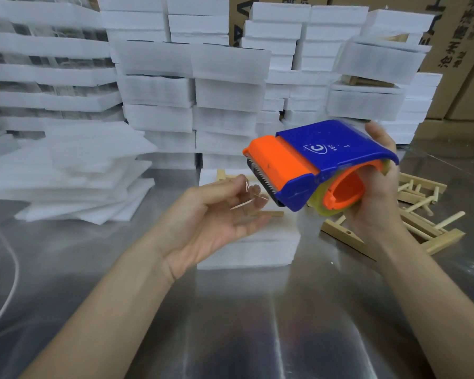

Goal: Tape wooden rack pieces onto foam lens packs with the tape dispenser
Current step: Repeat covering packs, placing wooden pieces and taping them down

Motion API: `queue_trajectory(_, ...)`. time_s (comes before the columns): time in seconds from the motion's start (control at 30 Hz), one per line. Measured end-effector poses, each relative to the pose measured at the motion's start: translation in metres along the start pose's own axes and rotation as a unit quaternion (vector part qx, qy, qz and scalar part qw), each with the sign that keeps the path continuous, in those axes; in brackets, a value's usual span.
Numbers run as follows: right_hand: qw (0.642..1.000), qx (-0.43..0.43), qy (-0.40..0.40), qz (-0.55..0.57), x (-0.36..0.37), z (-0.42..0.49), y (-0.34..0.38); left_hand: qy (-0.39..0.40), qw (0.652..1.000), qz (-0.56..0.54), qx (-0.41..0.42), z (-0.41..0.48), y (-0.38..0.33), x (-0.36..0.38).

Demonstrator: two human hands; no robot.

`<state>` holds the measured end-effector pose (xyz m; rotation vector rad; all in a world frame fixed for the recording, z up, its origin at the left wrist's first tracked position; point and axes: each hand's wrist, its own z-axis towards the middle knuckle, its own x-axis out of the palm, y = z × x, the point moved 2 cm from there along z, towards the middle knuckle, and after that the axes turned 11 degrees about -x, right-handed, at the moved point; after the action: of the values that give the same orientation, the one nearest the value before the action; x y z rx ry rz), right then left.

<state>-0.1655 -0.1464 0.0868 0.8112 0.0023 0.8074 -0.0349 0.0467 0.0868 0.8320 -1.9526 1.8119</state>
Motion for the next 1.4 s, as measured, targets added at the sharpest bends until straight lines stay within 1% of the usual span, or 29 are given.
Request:
queue_trajectory(0.2, 1.0, -0.003, -0.007, 0.001, -0.001, 0.001, -0.001, 0.008, 0.999, 0.043, 0.02, 0.0, 0.003, 0.0)
queue_trajectory(0.3, 1.0, -0.014, -0.012, -0.003, -0.002, 0.002, 0.0, -0.02, 0.999, 0.033, 0.021, 0.002, 0.003, -0.001)
queue_trajectory(0.47, 1.0, -0.023, -0.005, -0.02, -0.004, 0.001, -0.002, -0.033, 0.999, 0.012, 0.017, 0.002, 0.001, -0.003)
queue_trajectory(0.57, 0.998, -0.036, 0.018, -0.039, -0.004, 0.001, -0.001, -0.064, 0.998, -0.012, 0.026, 0.004, 0.0, -0.002)
queue_trajectory(0.7, 0.995, -0.045, 0.057, -0.066, -0.004, 0.002, 0.001, -0.08, 0.995, 0.003, 0.058, 0.004, -0.008, -0.005)
queue_trajectory(0.9, 0.988, -0.023, 0.112, -0.103, -0.008, 0.006, 0.006, -0.098, 0.991, 0.039, 0.081, -0.002, -0.019, -0.008)
queue_trajectory(0.97, 0.986, -0.015, 0.129, -0.102, -0.009, 0.004, 0.004, -0.138, 0.981, 0.093, 0.102, 0.0, -0.018, -0.01)
queue_trajectory(1.0, 0.985, -0.01, 0.141, -0.103, -0.009, 0.002, 0.002, -0.173, 0.968, 0.133, 0.124, 0.001, -0.018, -0.013)
queue_trajectory(1.07, 0.981, -0.001, 0.162, -0.103, -0.005, -0.001, -0.002, -0.25, 0.93, 0.211, 0.169, 0.001, -0.018, -0.017)
queue_trajectory(1.13, 0.982, 0.001, 0.16, -0.096, -0.001, -0.002, -0.002, -0.291, 0.899, 0.268, 0.188, 0.0, -0.017, -0.019)
queue_trajectory(1.17, 0.985, 0.0, 0.15, -0.086, 0.001, -0.002, 0.0, -0.291, 0.896, 0.28, 0.188, 0.0, -0.016, -0.018)
queue_trajectory(1.2, 0.988, -0.003, 0.137, -0.077, 0.001, -0.001, 0.001, -0.279, 0.903, 0.271, 0.185, 0.001, -0.014, -0.016)
queue_trajectory(1.27, 0.991, -0.006, 0.117, -0.069, 0.002, 0.0, 0.004, -0.24, 0.933, 0.207, 0.172, 0.003, -0.01, -0.01)
queue_trajectory(1.3, 0.991, -0.006, 0.115, -0.07, 0.003, -0.001, 0.004, -0.232, 0.94, 0.182, 0.173, 0.003, -0.008, -0.007)
queue_trajectory(1.33, 0.991, -0.005, 0.116, -0.072, 0.004, -0.001, 0.004, -0.241, 0.937, 0.176, 0.184, 0.003, -0.008, -0.005)
queue_trajectory(1.4, 0.989, -0.001, 0.125, -0.08, 0.005, -0.002, 0.005, -0.277, 0.91, 0.21, 0.227, 0.001, -0.011, -0.006)
